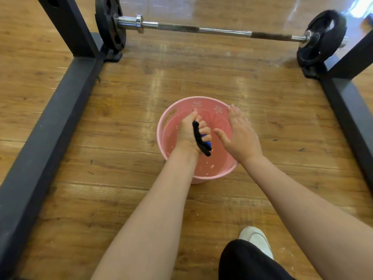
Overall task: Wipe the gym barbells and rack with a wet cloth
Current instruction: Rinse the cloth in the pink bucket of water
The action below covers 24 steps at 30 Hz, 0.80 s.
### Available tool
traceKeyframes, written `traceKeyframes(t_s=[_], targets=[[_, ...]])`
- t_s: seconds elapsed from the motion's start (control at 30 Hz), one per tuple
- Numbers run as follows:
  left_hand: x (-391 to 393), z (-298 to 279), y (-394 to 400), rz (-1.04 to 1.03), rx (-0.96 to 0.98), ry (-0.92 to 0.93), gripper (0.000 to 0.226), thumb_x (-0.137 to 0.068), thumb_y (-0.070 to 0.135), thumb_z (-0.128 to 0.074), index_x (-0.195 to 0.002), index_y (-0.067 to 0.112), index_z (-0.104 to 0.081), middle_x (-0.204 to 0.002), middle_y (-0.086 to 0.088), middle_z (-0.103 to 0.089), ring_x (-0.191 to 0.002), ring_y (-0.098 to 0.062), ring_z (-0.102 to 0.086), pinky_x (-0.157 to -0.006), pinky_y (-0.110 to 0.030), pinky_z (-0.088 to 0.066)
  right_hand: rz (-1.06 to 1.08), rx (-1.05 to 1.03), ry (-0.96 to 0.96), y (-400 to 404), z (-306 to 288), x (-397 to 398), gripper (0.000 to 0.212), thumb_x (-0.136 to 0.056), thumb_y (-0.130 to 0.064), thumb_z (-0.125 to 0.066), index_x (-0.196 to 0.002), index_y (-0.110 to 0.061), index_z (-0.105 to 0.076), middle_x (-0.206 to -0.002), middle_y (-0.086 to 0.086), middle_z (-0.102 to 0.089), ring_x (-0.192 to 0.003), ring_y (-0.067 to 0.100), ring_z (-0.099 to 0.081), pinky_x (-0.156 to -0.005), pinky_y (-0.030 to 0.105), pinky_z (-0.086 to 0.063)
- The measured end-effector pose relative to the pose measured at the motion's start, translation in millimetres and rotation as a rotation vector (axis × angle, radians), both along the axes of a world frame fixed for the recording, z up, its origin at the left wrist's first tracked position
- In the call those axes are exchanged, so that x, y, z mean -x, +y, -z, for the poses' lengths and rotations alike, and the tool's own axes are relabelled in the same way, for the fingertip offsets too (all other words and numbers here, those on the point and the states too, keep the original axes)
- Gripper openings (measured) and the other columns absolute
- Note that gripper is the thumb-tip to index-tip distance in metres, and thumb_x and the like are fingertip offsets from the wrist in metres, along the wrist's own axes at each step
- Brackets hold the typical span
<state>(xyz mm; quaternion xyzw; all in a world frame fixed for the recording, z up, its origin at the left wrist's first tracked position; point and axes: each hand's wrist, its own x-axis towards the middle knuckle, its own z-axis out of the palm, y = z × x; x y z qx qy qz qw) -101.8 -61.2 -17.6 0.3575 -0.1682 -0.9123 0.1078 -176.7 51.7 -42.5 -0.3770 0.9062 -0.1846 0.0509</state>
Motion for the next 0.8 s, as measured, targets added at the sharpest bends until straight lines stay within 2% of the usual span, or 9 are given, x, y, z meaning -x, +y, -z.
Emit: traceKeyframes(t_s=[0.13,0.23,0.3,0.43,0.5,0.57,0.63,0.7,0.8], targets=[[-1,-2,3,0.044,0.221,-0.152,0.039,-0.096,0.032,-0.051,-0.061,0.017,-0.043,-0.042,0.005,-0.038,-0.032,-0.008,-0.034,-0.033,-0.015,-0.025,-0.006,-0.047,0.006,0,0,0,0.073,-0.096,-0.046,-0.042,-0.152,-0.012,-0.011,-0.159,0.003,-0.009,-0.146,0.015,-0.005,-0.119,0.034,-0.008],[-12,-5,4,0.249,0.819,-0.294,0.023,-0.086,0.026,-0.067,-0.074,0.014,-0.051,-0.058,-0.001,-0.054,-0.048,-0.016,-0.05,-0.047,-0.027,-0.043,-0.005,-0.113,0.008,-1,-4,-2,0.071,-0.097,-0.041,-0.044,-0.152,-0.012,-0.011,-0.159,0.003,-0.008,-0.146,0.016,-0.004,-0.119,0.036,-0.008],[-24,-10,5,0.424,1.302,-0.345,0.016,-0.083,0.019,-0.068,-0.089,0.016,-0.054,-0.076,0.001,-0.058,-0.066,-0.016,-0.055,-0.061,-0.031,-0.046,0.009,-0.174,0.014,-3,-9,-9,0.069,-0.096,-0.035,-0.045,-0.151,-0.01,-0.011,-0.159,0.006,-0.007,-0.146,0.019,-0.002,-0.118,0.038,-0.008],[-45,-17,6,0.596,2.062,-0.377,0.039,-0.083,0.009,-0.062,-0.121,0.009,-0.057,-0.113,-0.009,-0.062,-0.105,-0.028,-0.057,-0.088,-0.037,-0.044,-0.03,-0.334,0.089,-3,-29,-25,0.071,-0.094,-0.025,-0.048,-0.152,-0.01,-0.009,-0.159,0.008,-0.004,-0.146,0.02,-0.001,-0.116,0.039,-0.007],[-56,-15,4,0.547,2.3,-0.414,0.051,-0.063,0.008,-0.079,-0.112,0.007,-0.066,-0.111,-0.013,-0.067,-0.104,-0.032,-0.063,-0.088,-0.043,-0.049,-0.072,-0.385,0.146,-4,-46,-31,0.071,-0.094,-0.022,-0.047,-0.152,-0.011,-0.008,-0.159,0.007,-0.005,-0.146,0.02,-0.003,-0.117,0.039,-0.008],[-69,-22,-2,0.602,2.446,-0.495,0.057,-0.056,0.011,-0.084,-0.111,0.009,-0.069,-0.116,-0.015,-0.066,-0.108,-0.031,-0.063,-0.09,-0.044,-0.05,-0.1,-0.407,0.173,-6,-64,-39,0.07,-0.094,-0.019,-0.045,-0.152,-0.011,-0.008,-0.159,0.006,-0.006,-0.146,0.02,-0.004,-0.117,0.038,-0.009],[-85,-30,-6,0.756,2.418,-0.532,0.06,-0.083,0.009,-0.064,-0.139,0.008,-0.044,-0.146,-0.018,-0.039,-0.136,-0.032,-0.036,-0.111,-0.044,-0.028,-0.144,-0.422,0.197,-8,-77,-51,0.068,-0.093,-0.016,-0.043,-0.152,-0.011,-0.009,-0.159,0.006,-0.007,-0.146,0.018,-0.004,-0.117,0.035,-0.007],[-101,-36,-12,0.862,2.328,-0.631,0.06,-0.095,0.01,-0.044,-0.15,0.01,-0.018,-0.157,-0.013,-0.014,-0.145,-0.028,-0.01,-0.117,-0.04,-0.009,-0.198,-0.442,0.203,-14,-86,-67,0.068,-0.092,-0.015,-0.043,-0.152,-0.011,-0.01,-0.159,0.006,-0.008,-0.146,0.018,-0.004,-0.117,0.034,-0.008],[-124,-46,-13,0.789,2.216,-0.747,0.06,-0.097,0.012,-0.041,-0.15,0.011,-0.013,-0.158,-0.01,-0.008,-0.146,-0.025,-0.006,-0.116,-0.039,-0.01,-0.279,-0.462,0.178,-28,-96,-90,0.069,-0.093,-0.018,-0.045,-0.152,-0.012,-0.01,-0.159,0.005,-0.008,-0.146,0.018,-0.005,-0.117,0.035,-0.01]])
